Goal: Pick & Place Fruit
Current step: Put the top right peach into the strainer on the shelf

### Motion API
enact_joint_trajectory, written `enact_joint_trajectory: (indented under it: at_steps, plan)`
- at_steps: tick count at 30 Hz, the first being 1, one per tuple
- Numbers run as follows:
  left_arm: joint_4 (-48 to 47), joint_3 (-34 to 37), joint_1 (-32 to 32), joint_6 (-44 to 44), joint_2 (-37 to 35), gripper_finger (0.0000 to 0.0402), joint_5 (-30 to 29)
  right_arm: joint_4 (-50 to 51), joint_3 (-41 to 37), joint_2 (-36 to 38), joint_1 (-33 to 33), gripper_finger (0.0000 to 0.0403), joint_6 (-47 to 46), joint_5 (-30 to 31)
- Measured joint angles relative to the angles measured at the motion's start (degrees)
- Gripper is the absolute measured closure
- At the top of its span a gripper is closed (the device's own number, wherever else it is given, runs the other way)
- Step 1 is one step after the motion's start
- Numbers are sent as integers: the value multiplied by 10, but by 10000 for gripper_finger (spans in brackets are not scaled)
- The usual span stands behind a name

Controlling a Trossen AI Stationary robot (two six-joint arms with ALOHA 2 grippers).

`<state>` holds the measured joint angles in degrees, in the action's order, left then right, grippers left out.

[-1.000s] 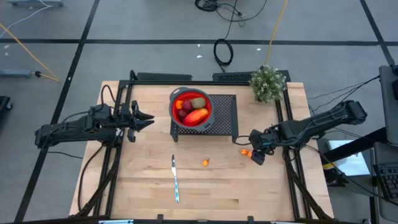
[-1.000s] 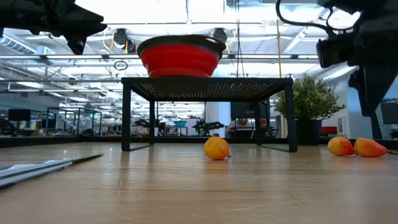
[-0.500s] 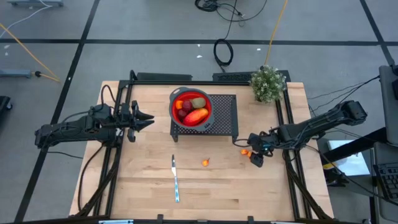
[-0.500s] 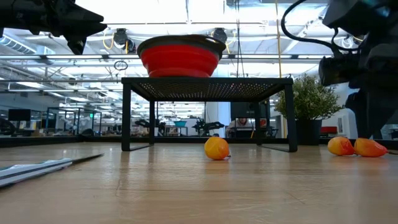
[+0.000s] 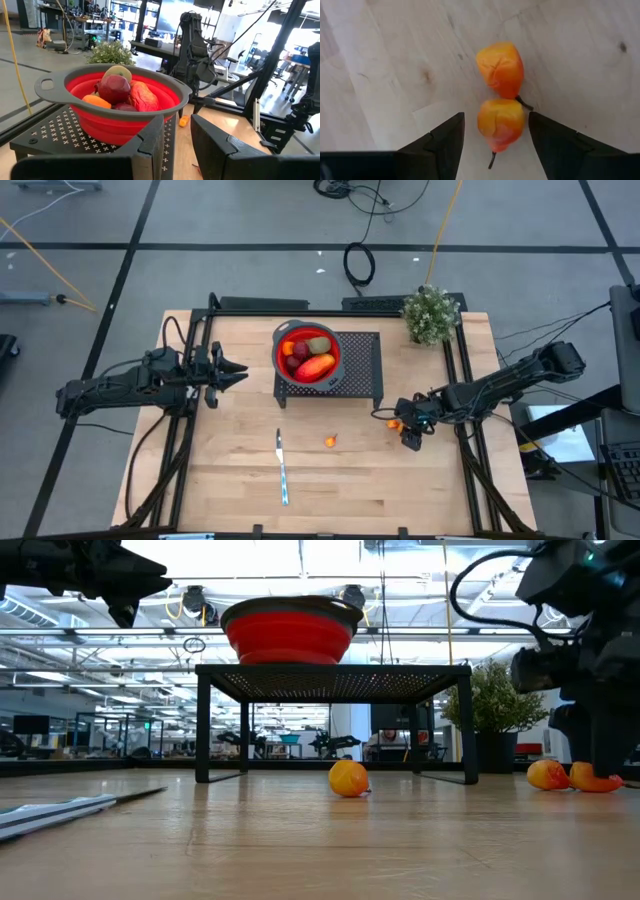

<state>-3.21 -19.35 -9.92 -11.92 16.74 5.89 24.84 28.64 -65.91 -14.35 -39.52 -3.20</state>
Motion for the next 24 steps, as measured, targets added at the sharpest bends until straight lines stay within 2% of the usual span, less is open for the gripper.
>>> enact_joint_trajectory:
  at_steps: [8,19,24]
  plan:
    - [0,0,0,-3,0,307,0,-8,2,-23,0,211,14,2]
    - [0,0,0,-6,0,307,0,5,2,-23,0,283,13,-4]
    - [0,0,0,-6,0,307,0,5,1,-20,0,298,-1,-12]
